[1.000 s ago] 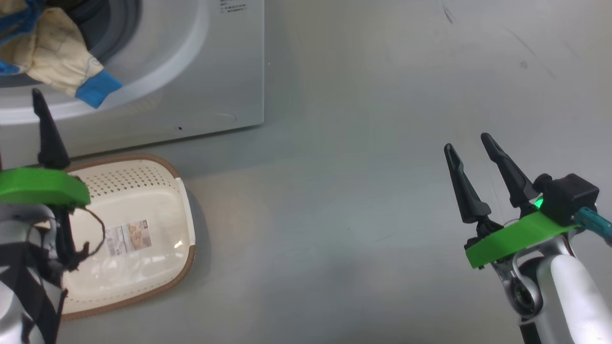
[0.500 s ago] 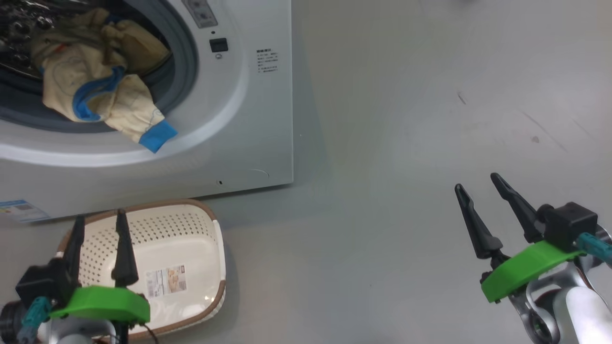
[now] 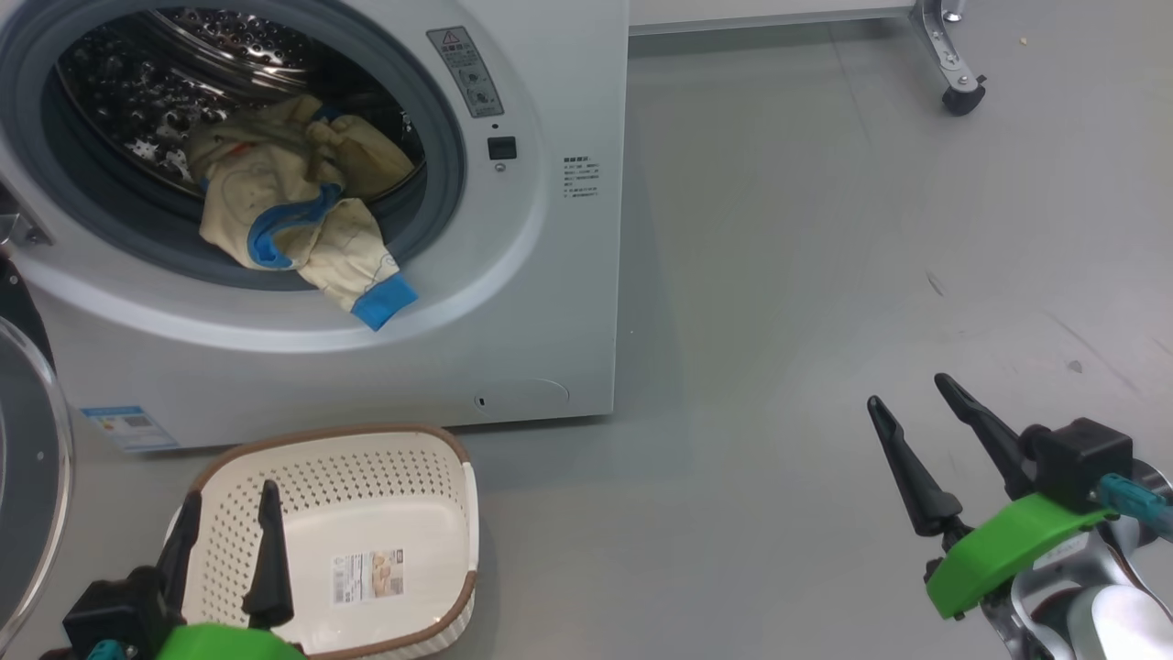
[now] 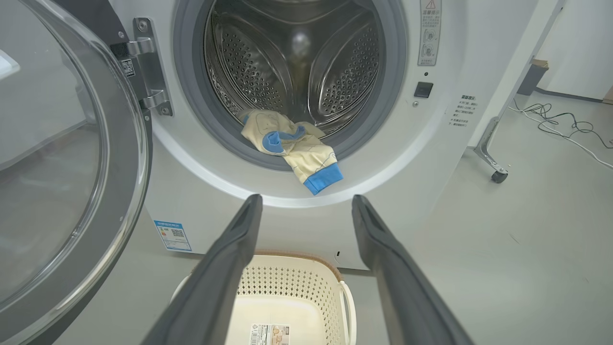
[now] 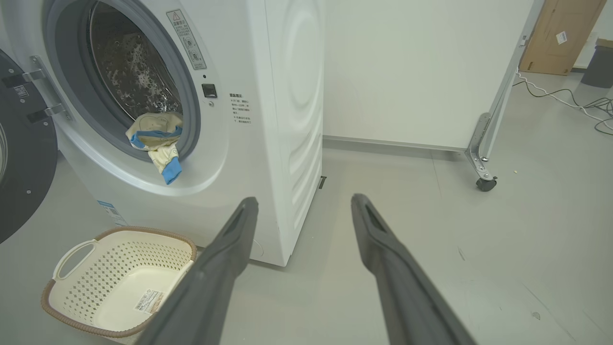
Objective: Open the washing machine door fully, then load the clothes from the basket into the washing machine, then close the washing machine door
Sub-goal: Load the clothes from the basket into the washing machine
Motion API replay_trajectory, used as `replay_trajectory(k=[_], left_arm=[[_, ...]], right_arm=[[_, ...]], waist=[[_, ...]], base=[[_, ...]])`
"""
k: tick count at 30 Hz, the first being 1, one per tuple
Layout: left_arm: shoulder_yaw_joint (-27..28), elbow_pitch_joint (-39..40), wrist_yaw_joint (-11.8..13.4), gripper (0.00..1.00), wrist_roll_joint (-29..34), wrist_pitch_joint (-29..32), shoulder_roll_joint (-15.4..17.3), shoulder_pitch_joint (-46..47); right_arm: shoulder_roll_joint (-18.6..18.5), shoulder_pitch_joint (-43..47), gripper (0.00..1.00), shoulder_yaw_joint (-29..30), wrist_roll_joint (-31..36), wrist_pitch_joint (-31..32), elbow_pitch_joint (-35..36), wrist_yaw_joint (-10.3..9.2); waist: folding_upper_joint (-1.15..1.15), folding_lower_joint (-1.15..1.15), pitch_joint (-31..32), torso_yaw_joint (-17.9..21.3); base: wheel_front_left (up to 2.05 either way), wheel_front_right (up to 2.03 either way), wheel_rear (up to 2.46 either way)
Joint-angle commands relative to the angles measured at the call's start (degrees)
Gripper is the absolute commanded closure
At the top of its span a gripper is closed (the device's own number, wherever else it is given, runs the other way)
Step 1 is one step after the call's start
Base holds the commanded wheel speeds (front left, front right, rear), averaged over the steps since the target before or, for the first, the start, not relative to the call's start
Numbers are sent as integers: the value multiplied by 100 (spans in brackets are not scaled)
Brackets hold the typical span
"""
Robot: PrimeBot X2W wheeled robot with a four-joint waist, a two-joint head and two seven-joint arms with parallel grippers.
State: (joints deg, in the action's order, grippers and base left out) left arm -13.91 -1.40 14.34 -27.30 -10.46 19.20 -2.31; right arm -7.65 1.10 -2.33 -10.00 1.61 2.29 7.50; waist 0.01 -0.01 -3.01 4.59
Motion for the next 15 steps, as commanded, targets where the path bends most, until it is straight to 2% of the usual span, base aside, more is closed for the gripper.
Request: replay_trajectory(k=[1,15], left_arm=[[201,243,625,0,41,9,146,180],[99,459,714,0,92,131,186,149]], right_arm=[[-127,-111,0,-93,8,12,246,-1],[-122,-88,0,-93,-9,67,328,-1]], waist=[[-1,1,5,-22],[-1,1,-29,-15]], base=[[0,0,0],[0,0,0]])
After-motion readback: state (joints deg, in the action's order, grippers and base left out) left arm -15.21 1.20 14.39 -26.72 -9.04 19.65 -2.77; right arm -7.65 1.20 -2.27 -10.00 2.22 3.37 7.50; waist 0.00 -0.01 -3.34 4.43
